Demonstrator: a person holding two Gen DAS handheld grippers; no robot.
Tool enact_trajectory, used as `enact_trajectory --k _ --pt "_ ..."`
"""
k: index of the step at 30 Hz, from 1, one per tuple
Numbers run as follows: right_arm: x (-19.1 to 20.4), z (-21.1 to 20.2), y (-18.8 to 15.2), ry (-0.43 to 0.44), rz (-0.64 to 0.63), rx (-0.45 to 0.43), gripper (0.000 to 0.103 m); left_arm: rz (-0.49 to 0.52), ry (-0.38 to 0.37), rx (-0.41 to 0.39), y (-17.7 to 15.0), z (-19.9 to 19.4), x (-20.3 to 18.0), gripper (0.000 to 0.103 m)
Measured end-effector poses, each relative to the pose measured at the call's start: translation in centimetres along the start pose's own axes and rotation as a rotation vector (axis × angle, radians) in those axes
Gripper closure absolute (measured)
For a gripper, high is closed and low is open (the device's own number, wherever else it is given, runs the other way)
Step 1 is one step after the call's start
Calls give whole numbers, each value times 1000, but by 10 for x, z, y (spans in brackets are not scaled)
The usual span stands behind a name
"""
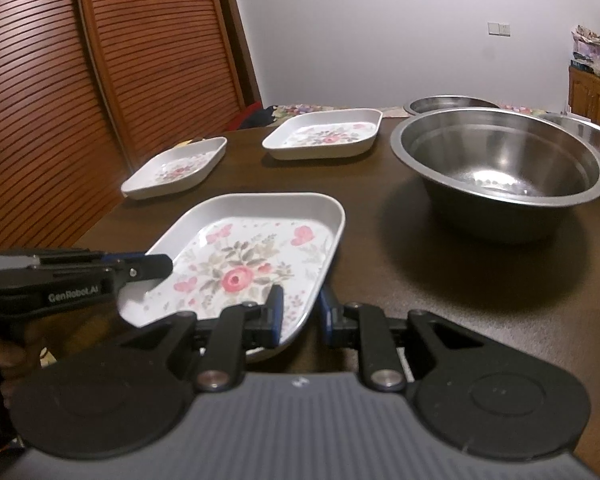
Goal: Organize plates and bowls
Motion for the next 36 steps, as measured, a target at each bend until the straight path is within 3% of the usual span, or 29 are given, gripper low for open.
enact_trajectory --k 6,8,11,17,28,30,36 --pt "-2 -3 -1 -5 11 -11 81 -3 11 2 1 0 0 92" --pt "-6 -4 1 -5 18 -20 79 -8 10 1 2 0 2 81" --pt "-10 -9 5 -10 20 -36 68 -10 17 -10 5 -2 5 66" --pt "-7 -20 27 4 -19 -78 67 -11 35 -44 21 -9 16 52" --pt "39 -11 91 109 -114 -151 60 37 106 -95 64 -5 57 41" --pt "51 -4 98 138 -126 -150 60 44 119 -104 72 -3 68 36" --pt "84 27 114 174 -211 -105 59 42 157 -114 90 8 106 35"
Point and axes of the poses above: each gripper's, at about its wrist camera, not at the fingertips, and z roughly the way its jaws point, x to its left, y to its top, the point moved 5 cm from there along z, roughly the way its jaws point, and after that the axes turned 7 degrees about y, right-handed, at the moved point
